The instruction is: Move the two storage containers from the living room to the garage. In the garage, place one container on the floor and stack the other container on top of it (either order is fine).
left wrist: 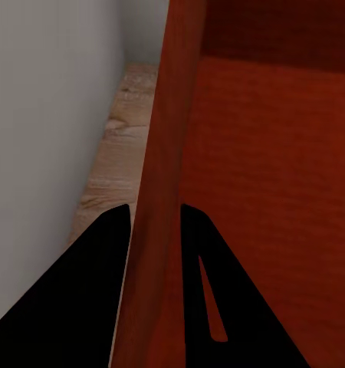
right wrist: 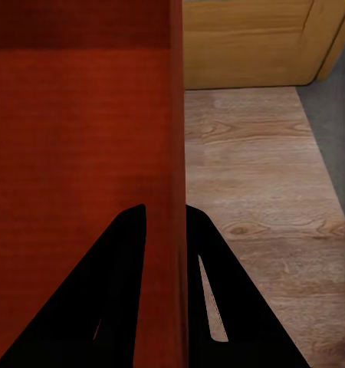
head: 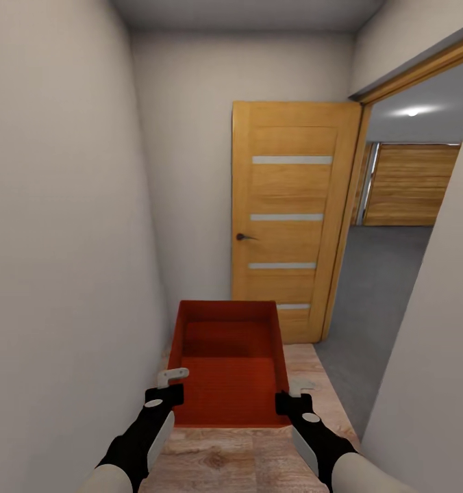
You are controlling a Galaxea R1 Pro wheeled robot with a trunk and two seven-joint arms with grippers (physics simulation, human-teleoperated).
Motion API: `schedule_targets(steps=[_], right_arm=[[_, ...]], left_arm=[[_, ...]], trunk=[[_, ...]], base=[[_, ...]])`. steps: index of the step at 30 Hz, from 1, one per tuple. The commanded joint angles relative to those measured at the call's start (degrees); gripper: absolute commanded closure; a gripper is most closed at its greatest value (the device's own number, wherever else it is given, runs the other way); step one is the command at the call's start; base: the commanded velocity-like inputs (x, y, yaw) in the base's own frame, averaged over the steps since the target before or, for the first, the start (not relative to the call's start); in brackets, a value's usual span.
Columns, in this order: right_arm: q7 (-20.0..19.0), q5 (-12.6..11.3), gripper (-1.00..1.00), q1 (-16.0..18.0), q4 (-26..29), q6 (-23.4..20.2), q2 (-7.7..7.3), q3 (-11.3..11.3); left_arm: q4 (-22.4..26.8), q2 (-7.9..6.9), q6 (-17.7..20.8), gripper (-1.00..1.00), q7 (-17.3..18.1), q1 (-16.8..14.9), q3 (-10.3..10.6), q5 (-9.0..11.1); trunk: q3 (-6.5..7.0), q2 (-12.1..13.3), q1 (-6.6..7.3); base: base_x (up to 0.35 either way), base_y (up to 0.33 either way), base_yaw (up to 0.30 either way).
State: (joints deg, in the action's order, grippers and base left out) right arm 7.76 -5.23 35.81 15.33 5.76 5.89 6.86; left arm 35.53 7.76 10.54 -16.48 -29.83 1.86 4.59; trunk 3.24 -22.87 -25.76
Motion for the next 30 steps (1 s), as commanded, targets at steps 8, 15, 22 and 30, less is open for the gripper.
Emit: schedule_targets(steps=[8,15,22,30], right_arm=[[0.3,-0.1,1.0,0.1,0.1,0.2,-0.52,-0.1],[0.3,-0.1,1.0,0.1,0.1,0.3,-0.53,-0.1],[0.4,-0.1,1.0,0.1,0.1,0.5,-0.53,-0.1],[0.4,-0.1,1.0,0.1,0.1,0.4,-0.53,-0.1]], left_arm=[[0.1,-0.99,0.3,1.0,-0.7,0.0,-1.6,0.6],[0.1,-0.99,0.3,1.0,-0.7,0.0,-1.6,0.6],[0.1,-0.99,0.3,1.0,-0.7,0.0,-1.6,0.6],[0.1,-0.99,0.3,1.0,-0.7,0.0,-1.6,0.6]], trunk=[[-0.02,-0.1,-0.02],[-0.02,-0.1,-0.02],[-0.02,-0.1,-0.02],[-0.02,-0.1,-0.02]], base=[[0.0,0.0,-0.248],[0.0,0.0,-0.233],[0.0,0.0,-0.039],[0.0,0.0,-0.001]])
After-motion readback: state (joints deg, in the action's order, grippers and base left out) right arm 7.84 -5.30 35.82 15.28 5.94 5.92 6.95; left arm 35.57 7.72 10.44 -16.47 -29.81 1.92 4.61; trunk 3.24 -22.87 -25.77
